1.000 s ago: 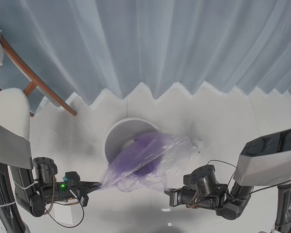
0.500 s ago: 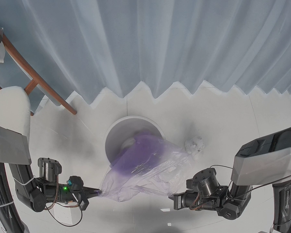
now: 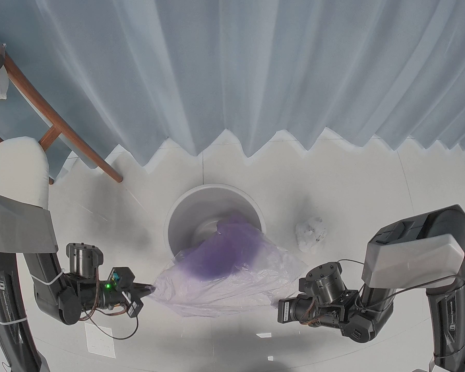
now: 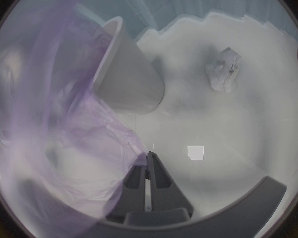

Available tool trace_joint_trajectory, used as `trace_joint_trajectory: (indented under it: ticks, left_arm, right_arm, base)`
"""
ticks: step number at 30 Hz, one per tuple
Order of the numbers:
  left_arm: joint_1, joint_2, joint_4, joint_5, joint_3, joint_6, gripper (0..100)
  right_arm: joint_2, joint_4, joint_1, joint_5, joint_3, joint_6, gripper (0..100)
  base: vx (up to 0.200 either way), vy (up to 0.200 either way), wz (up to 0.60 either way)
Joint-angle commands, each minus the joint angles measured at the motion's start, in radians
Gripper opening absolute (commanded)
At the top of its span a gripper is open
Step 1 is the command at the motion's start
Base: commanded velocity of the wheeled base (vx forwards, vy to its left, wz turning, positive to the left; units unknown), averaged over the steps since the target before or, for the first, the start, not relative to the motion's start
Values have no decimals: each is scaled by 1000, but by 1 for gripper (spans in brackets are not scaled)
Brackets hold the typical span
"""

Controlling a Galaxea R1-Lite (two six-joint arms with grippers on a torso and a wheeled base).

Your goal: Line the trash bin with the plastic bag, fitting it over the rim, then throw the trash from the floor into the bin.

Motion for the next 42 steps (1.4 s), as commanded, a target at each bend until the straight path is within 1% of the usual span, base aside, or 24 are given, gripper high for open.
trace_joint_trajectory:
  ticks: [1, 3, 5, 7, 9, 10, 12, 13, 14, 17, 18, 21, 22, 24, 26, 29, 31, 33, 35, 36, 37, 39, 40, 42]
  left_arm:
    - [21, 68, -11, 44, -173, -69, 0]
    - [30, 74, -11, 54, -226, -98, 0]
    - [32, 76, -11, 57, -243, -107, 0]
    - [34, 103, -21, 97, -298, -128, 0]
    - [24, 117, -51, 117, -321, -154, 0]
    - [23, 119, -59, 118, -321, -161, 0]
    - [-9, 125, -148, 121, -312, -231, 0]
    - [-14, 125, -159, 121, -311, -239, 0]
    - [-32, 125, -208, 123, -295, -273, 0]
    - [-57, 114, -278, 136, -249, -320, 0]
    - [-62, 112, -300, 141, -229, -331, 0]
    - [-69, 108, -386, 143, -154, -342, 0]
    - [-69, 106, -387, 141, -140, -339, 0]
    - [-69, 77, -381, 141, -93, -340, 0]
    - [-65, 51, -380, 141, -64, -343, 0]
    - [-57, 13, -380, 140, -42, -352, 0]
    - [-62, -16, -380, 147, -51, -377, 0]
    - [-72, -41, -380, 198, -73, -403, 0]
    - [-92, -49, -380, 271, -101, -426, 0]
    - [-92, -49, -380, 271, -101, -426, 0]
    - [-98, -49, -380, 294, -101, -447, 0]
    - [-91, -49, -380, 291, -68, -450, 0]
    - [-89, -44, -380, 288, -64, -450, 100]
    - [-92, -39, -380, 288, -68, -455, 100]
  right_arm:
    - [9, 33, -51, -22, -106, 1, 0]
    - [8, 56, -74, -30, -150, -1, 0]
    - [6, 66, -81, -32, -169, 1, 0]
    - [8, 94, -101, -39, -236, -1, 0]
    - [12, 100, -109, -53, -287, 1, 0]
    - [12, 100, -109, -56, -293, 1, 0]
    - [12, 102, -112, -67, -327, -1, 0]
    - [12, 102, -112, -67, -328, -1, 0]
    - [9, 102, -112, -65, -324, -1, 0]
    - [3, 100, -110, -65, -299, -4, 0]
    - [-5, 95, -109, -65, -271, -6, 100]
    - [-91, 74, -107, -53, -129, -25, 100]
    - [-118, 68, -107, -41, -86, -35, 100]
    - [-190, 45, -109, 13, 35, -65, 100]
    - [-236, 20, -107, 53, 120, -93, 100]
    - [-290, -41, -104, 91, 219, -141, 100]
    - [-307, -70, -98, 94, 255, -164, 100]
    - [-310, -90, -86, 94, 278, -173, 100]
    - [-307, -95, -84, 94, 282, -170, 100]
    - [-307, -95, -84, 94, 282, -170, 100]
    - [-302, -96, -84, 93, 284, -167, 100]
    - [-299, -96, -84, 91, 276, -167, 100]
    - [-299, -96, -84, 91, 272, -167, 100]
    - [-305, -98, -84, 91, 269, -165, 100]
  base:
    - [0, 0, 0]
    - [0, 0, 0]
    - [0, 0, 0]
    - [0, 0, 0]
    - [0, 0, 0]
    - [0, 0, 0]
    - [0, 0, 0]
    - [0, 0, 0]
    - [0, 0, 0]
    - [0, 0, 0]
    - [0, 0, 0]
    - [0, 0, 0]
    - [0, 0, 0]
    - [0, 0, 0]
    - [0, 0, 0]
    - [0, 0, 0]
    - [0, 0, 0]
    - [0, 0, 0]
    - [0, 0, 0]
    - [0, 0, 0]
    - [0, 0, 0]
    - [0, 0, 0]
    - [0, 0, 0]
    - [0, 0, 0]
